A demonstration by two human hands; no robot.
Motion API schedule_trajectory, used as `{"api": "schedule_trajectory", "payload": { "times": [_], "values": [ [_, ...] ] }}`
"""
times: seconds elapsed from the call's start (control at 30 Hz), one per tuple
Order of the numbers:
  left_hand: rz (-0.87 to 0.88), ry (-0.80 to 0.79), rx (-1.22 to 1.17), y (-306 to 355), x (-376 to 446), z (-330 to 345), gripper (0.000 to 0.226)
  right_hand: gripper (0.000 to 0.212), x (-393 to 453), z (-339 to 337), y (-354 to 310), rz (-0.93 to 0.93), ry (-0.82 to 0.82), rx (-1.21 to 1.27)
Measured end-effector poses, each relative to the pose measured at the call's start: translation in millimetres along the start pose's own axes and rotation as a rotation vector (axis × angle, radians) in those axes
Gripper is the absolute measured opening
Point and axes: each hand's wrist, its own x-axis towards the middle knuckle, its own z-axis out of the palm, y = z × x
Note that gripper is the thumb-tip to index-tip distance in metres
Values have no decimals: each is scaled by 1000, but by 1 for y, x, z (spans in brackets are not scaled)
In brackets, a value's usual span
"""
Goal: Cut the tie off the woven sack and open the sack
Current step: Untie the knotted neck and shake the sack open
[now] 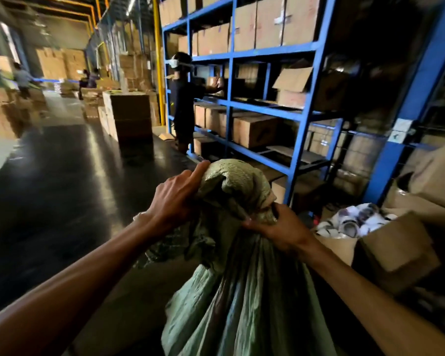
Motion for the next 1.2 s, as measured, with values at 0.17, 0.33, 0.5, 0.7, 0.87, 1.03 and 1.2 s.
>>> {"api": "schedule_trajectory", "payload": {
  "times": [0.17,0.33,0.5,0.7,0.87,1.03,1.2],
  "values": [
    [-21,-8,-270,36,24,13,69,46,-34,-42,27,-23,166,-163],
    [-25,-460,-1030,92,12,85,136,27,-52,-61,29,92,372,-143],
    [-25,-308,-789,138,26,112,87,52,-60,-96,41,228,431,-436],
    [470,-65,-303,129,135,99,51,39,-134,-127,46,563,398,-694],
    [595,-72,-169,164,145,146,63,33,-175,-122,34,615,608,-540],
    [684,-426,-602,222,117,151,86,31,-206,-134,10,649,1002,-373],
    [777,-303,-966,276,37,112,76,33,-245,-139,-17,712,1216,-340]
  ]
}}
